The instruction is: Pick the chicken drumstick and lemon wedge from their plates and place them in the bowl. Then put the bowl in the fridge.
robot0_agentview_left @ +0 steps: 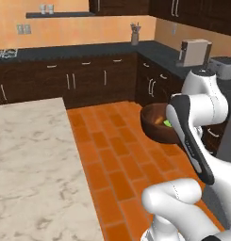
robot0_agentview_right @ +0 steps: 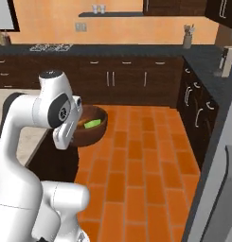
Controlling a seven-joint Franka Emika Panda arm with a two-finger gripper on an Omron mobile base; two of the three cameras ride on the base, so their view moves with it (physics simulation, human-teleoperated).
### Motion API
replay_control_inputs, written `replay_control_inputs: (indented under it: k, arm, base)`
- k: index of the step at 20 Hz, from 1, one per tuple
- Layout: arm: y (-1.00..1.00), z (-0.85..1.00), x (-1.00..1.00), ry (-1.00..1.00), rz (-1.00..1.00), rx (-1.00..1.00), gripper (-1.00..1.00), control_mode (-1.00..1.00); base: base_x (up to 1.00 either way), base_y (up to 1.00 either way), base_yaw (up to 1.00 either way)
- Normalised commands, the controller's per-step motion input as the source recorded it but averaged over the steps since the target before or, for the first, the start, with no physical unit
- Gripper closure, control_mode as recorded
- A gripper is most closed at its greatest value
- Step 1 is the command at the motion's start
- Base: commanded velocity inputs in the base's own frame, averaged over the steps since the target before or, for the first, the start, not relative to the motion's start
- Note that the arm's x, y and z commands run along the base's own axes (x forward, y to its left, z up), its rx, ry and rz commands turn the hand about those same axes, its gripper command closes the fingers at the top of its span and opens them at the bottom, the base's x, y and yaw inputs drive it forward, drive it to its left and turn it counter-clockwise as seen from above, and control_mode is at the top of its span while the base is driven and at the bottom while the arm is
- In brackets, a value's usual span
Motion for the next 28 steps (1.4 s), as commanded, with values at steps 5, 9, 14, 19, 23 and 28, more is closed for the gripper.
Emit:
replay_control_inputs:
  k: [5, 9, 14, 19, 23, 28]
  arm:
    - [0.00, 0.00, 0.00, 0.00, 0.00, 0.00, 1.00, 1.00]
    - [0.00, 0.00, 0.00, 0.00, 0.00, 0.00, 1.00, 1.00]
    - [0.00, 0.00, 0.00, 0.00, 0.00, 0.00, 1.00, 1.00]
    - [0.00, 0.00, 0.00, 0.00, 0.00, 0.00, 1.00, 1.00]
    - [0.00, 0.00, 0.00, 0.00, 0.00, 0.00, 1.00, 1.00]
    - [0.00, 0.00, 0.00, 0.00, 0.00, 0.00, 1.00, 1.00]
  base:
    - [0.13, -0.22, -0.71]
    - [0.15, -0.08, -0.77]
    - [0.32, 0.00, -0.74]
    - [0.30, 0.53, -0.26]
    - [0.32, 0.95, -0.14]
    - [0.25, 0.77, -0.03]
